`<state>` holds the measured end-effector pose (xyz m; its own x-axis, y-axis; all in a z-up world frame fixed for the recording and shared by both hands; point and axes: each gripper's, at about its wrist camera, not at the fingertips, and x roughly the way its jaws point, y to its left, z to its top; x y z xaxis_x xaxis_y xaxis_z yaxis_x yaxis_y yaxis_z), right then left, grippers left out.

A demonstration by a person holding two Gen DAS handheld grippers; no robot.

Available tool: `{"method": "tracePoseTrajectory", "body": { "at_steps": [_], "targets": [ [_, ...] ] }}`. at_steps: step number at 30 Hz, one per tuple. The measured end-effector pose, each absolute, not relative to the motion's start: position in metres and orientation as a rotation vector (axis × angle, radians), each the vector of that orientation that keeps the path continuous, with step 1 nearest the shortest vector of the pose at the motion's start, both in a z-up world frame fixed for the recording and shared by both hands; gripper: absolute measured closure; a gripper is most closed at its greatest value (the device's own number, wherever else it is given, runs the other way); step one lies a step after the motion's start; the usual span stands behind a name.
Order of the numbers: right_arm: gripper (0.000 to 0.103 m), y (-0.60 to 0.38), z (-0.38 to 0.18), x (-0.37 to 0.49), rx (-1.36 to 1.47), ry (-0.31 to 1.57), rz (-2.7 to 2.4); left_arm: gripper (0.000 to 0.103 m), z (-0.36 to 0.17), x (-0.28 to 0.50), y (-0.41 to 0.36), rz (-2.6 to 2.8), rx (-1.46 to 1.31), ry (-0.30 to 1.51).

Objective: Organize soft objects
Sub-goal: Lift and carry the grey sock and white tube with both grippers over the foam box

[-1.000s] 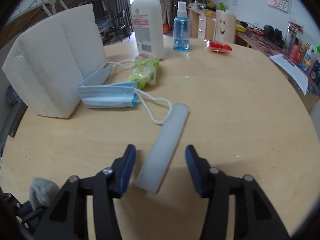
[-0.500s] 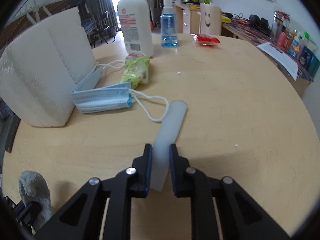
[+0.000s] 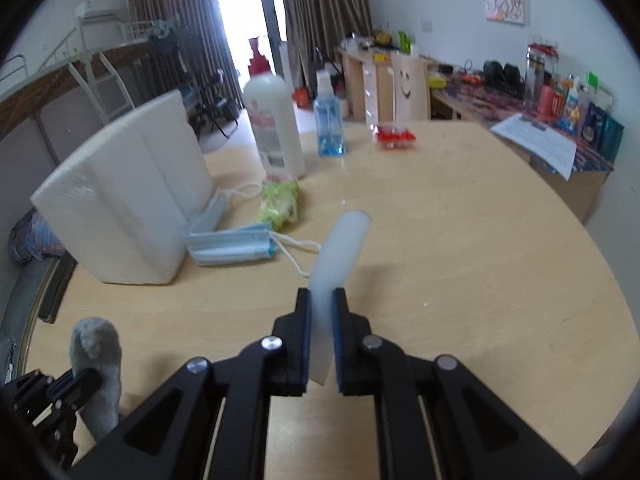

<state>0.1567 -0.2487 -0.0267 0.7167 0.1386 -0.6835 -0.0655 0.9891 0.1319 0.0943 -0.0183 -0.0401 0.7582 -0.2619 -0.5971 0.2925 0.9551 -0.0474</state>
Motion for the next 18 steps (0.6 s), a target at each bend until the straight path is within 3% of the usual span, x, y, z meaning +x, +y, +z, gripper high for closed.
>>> {"method": "tracePoseTrajectory", "body": {
  "at_steps": [18],
  "targets": [
    [0.090, -0.227, 0.042, 0.085, -0.020, 0.426, 0.231, 0.097, 0.033, 0.071, 0.014, -0.127, 0.028, 0.431]
  ]
}}
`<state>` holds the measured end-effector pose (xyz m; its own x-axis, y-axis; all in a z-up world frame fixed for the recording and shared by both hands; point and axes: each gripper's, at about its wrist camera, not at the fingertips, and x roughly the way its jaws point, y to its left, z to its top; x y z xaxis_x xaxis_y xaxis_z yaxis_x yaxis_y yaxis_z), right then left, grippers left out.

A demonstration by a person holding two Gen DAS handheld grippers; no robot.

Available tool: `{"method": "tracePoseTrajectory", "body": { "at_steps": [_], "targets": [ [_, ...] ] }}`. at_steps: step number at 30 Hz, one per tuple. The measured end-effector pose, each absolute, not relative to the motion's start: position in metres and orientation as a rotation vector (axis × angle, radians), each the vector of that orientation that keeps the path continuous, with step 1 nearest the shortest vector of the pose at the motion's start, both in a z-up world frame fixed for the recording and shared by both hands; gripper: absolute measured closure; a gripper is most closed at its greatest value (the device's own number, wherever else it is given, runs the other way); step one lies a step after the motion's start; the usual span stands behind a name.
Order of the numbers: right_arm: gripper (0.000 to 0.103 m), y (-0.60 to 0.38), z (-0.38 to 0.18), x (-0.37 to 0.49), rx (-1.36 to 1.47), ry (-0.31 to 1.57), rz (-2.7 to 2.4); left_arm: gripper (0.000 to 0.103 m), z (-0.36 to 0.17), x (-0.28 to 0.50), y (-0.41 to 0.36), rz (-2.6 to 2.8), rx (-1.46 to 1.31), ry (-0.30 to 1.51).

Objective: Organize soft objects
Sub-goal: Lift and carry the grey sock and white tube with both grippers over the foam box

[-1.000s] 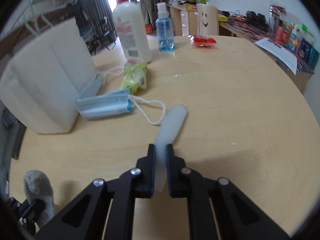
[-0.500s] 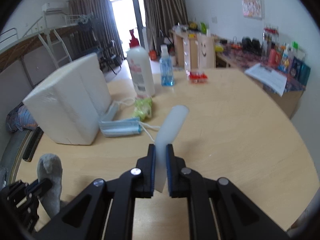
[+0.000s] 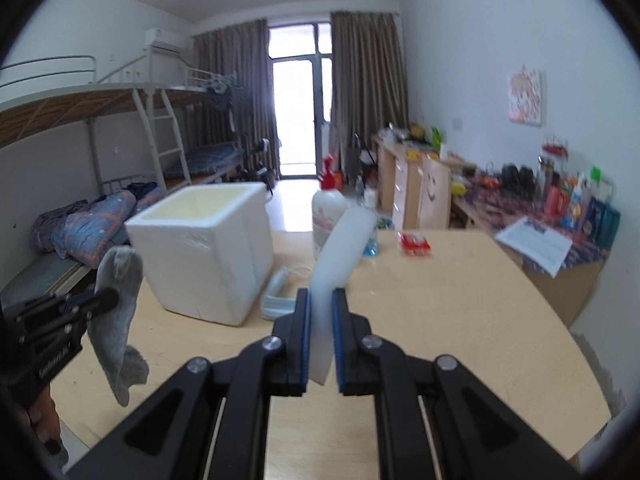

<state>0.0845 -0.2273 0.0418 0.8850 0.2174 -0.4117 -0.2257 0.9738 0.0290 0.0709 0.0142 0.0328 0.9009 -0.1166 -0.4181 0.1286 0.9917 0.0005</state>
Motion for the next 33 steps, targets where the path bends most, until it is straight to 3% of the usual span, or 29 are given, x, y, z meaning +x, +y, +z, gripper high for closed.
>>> {"method": "tracePoseTrajectory", "body": {
  "at_steps": [33],
  "targets": [
    [0.090, -0.131, 0.043, 0.097, -0.114, 0.365, 0.571, 0.097, 0.062, 0.070, 0.075, 0.073, -0.012, 0.381]
  ]
}}
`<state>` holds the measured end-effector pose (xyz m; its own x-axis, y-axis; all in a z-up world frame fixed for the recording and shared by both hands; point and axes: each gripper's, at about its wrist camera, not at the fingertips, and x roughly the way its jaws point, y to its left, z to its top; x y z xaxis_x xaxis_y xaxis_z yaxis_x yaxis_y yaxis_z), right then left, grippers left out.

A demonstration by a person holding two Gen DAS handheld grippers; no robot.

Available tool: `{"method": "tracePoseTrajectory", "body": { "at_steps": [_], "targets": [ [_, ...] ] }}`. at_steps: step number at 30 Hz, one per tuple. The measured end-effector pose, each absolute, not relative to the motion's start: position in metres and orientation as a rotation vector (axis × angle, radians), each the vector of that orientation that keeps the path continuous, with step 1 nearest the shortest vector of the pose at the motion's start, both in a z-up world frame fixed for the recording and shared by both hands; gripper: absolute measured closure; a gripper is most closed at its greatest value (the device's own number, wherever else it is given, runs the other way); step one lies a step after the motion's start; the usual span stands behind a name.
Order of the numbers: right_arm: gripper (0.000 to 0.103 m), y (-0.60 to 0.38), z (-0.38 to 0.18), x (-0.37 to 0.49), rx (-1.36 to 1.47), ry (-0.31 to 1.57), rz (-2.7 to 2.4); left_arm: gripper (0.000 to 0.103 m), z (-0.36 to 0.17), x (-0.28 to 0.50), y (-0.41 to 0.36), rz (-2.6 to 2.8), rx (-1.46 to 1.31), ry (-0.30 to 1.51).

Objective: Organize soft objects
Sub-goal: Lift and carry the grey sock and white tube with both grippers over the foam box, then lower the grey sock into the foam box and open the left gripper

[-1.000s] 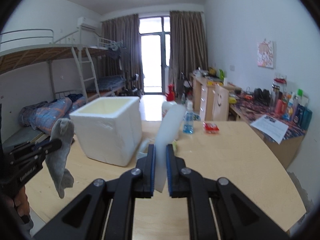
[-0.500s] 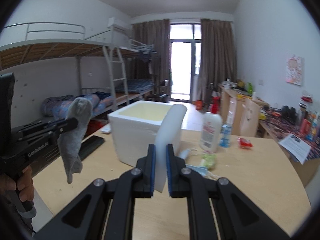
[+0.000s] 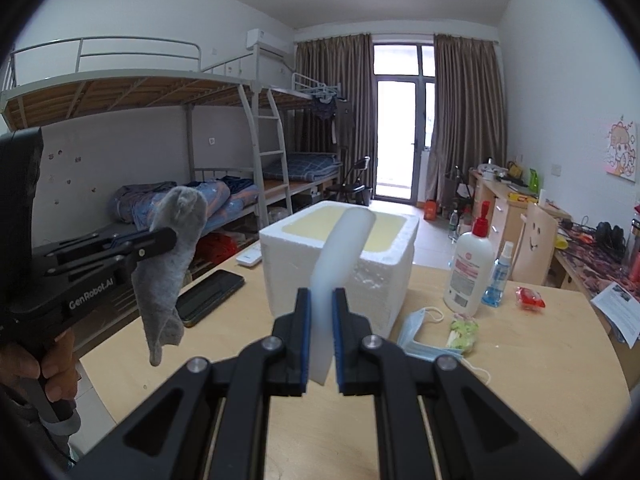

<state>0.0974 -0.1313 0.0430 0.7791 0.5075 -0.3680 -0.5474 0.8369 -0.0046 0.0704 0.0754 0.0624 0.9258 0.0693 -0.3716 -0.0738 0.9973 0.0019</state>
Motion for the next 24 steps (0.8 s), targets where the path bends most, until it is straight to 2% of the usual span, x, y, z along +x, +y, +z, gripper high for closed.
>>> {"method": "tracePoseTrajectory", "body": {
  "at_steps": [24],
  "targets": [
    [0.090, -0.107, 0.065, 0.162, -0.094, 0.365, 0.527, 0.097, 0.085, 0.150, 0.073, -0.020, -0.004, 0.377]
  ]
}}
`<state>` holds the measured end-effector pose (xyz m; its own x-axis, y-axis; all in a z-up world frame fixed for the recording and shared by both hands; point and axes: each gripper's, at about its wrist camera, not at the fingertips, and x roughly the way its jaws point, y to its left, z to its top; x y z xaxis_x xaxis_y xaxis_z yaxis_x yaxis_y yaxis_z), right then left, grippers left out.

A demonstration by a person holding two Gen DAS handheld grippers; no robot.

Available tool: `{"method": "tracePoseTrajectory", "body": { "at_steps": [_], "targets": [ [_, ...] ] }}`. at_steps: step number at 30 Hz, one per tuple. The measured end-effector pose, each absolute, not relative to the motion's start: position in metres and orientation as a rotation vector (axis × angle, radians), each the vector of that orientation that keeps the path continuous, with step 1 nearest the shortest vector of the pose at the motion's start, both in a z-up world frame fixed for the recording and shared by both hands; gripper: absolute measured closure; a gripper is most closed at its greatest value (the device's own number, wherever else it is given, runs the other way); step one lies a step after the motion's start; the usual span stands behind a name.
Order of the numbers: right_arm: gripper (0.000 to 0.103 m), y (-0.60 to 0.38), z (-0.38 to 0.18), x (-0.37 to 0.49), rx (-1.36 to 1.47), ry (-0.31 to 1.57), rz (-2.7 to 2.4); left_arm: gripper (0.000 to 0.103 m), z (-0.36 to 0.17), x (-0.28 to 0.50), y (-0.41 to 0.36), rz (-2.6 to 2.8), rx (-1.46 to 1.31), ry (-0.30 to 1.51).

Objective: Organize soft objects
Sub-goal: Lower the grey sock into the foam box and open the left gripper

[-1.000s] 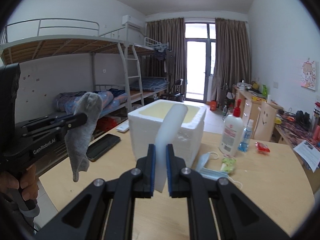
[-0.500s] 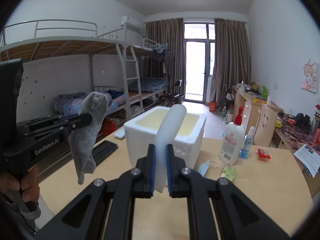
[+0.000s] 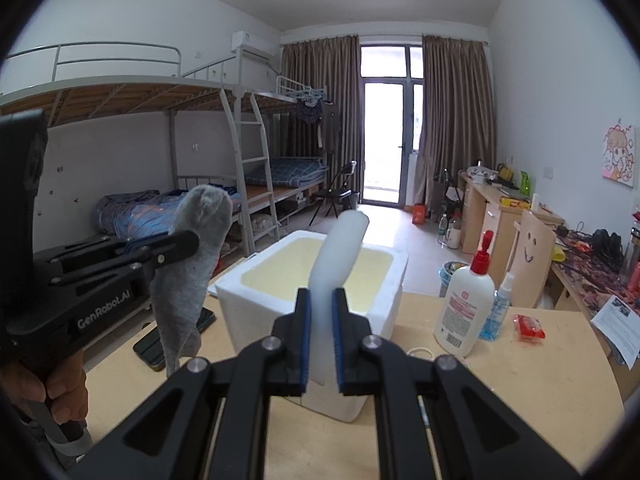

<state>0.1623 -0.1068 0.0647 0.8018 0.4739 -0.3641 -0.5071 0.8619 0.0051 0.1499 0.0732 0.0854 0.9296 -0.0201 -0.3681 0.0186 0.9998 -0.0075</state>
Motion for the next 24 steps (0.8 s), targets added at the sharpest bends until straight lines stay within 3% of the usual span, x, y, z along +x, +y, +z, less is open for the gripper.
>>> {"method": "tracePoseTrajectory", "body": {
  "at_steps": [24],
  "targets": [
    [0.090, -0.088, 0.071, 0.221, -0.092, 0.419, 0.558, 0.097, 0.087, 0.228, 0.075, -0.044, -0.008, 0.439]
  ]
}}
